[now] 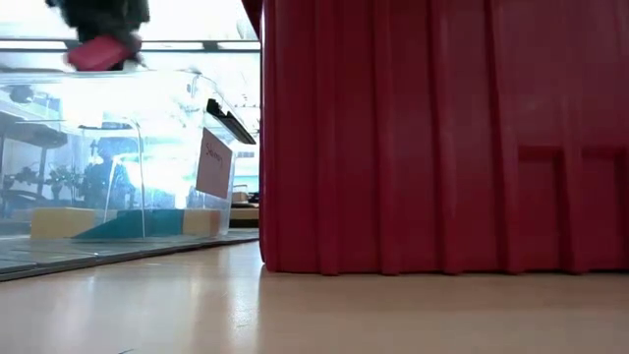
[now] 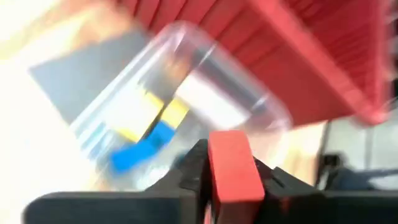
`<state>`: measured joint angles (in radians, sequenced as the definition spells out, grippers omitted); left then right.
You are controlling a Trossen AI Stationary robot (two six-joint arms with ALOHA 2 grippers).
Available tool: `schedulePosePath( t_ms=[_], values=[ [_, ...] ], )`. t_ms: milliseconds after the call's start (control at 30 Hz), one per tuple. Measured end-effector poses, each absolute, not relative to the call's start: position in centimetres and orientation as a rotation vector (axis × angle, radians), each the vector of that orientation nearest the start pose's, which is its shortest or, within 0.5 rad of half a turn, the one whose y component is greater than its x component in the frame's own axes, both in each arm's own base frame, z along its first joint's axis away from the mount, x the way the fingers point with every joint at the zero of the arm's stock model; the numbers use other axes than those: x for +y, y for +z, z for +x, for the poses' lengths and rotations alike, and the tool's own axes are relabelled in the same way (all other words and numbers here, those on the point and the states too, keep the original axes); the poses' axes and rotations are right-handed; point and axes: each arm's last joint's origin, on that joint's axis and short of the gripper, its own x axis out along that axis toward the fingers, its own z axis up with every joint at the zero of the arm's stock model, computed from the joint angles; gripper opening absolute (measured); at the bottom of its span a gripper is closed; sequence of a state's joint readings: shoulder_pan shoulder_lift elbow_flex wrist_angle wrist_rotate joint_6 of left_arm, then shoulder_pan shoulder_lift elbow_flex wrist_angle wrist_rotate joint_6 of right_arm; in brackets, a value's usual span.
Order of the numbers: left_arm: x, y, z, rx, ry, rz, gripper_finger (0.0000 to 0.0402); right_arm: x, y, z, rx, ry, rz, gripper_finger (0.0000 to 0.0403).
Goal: Sort blocks
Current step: Remove the red block from the red bin, then remove the top red block from the red bin
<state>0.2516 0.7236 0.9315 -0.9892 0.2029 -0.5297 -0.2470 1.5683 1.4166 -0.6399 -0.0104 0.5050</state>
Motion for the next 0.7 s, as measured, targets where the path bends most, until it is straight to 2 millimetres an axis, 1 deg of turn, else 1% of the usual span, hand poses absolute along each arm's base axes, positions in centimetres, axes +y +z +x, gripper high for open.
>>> schedulePosePath(
  t_ms=[100,233,333,400,533,700],
  values=[
    [2.4,31.0,11.8,0.806,0.27,-0.689,0.0106,-9.5,30.9,32.7,0.79,-0.475,0.561,0.0172],
    [2.6,30.4,12.4,0.849,0.278,-0.69,0.0182,-11.0,29.3,33.1,0.843,-0.508,0.549,0.0167],
    [2.7,30.1,12.8,0.872,0.279,-0.682,0.0229,-12.1,27.8,33.5,0.887,-0.537,0.56,0.0165],
    [2.8,30.0,13.1,0.885,0.285,-0.677,0.0253,-12.8,26.9,33.8,0.911,-0.554,0.569,0.0163],
    [2.9,29.7,13.5,0.905,0.289,-0.67,0.028,-14.1,24.6,34.4,0.977,-0.578,0.571,0.0164],
    [2.9,29.6,13.7,0.916,0.293,-0.676,0.0282,-14.8,22.3,34.7,1.084,-0.528,0.493,0.0167]
  ],
)
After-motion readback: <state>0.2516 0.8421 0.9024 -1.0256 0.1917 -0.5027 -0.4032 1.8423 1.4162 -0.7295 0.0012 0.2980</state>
